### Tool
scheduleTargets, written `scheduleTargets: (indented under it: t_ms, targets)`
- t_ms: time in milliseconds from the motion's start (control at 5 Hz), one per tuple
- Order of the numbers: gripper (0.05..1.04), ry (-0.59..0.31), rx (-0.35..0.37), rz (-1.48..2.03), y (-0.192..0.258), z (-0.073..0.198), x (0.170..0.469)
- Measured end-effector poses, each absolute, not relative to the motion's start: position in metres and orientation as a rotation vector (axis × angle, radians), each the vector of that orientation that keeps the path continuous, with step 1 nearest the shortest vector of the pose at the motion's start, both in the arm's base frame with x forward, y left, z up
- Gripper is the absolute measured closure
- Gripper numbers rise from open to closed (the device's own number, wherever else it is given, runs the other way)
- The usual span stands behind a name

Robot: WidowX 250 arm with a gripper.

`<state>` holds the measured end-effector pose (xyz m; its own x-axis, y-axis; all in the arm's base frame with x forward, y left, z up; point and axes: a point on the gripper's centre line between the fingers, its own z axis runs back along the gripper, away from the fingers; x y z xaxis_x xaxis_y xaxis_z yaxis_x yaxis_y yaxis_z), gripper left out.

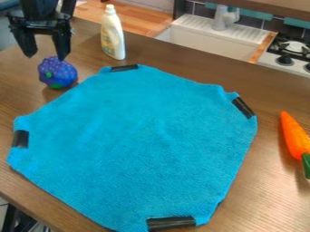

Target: Move the purple object to the top of the clothe

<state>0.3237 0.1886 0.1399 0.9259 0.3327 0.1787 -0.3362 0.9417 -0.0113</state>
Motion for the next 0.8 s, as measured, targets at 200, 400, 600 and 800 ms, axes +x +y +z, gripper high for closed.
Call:
scheduleTargets:
  t_ms: [200, 400, 600, 800]
  targets:
    - [0.084, -0.163, 0.000, 0.359, 0.193, 0.133, 0.327]
    - [0.084, -0.161, -0.003, 0.375, 0.196, 0.128, 0.332]
    - [0.084, -0.142, -0.021, 0.401, 0.198, 0.119, 0.336]
    - [0.084, -0.133, -0.033, 0.428, 0.200, 0.114, 0.336]
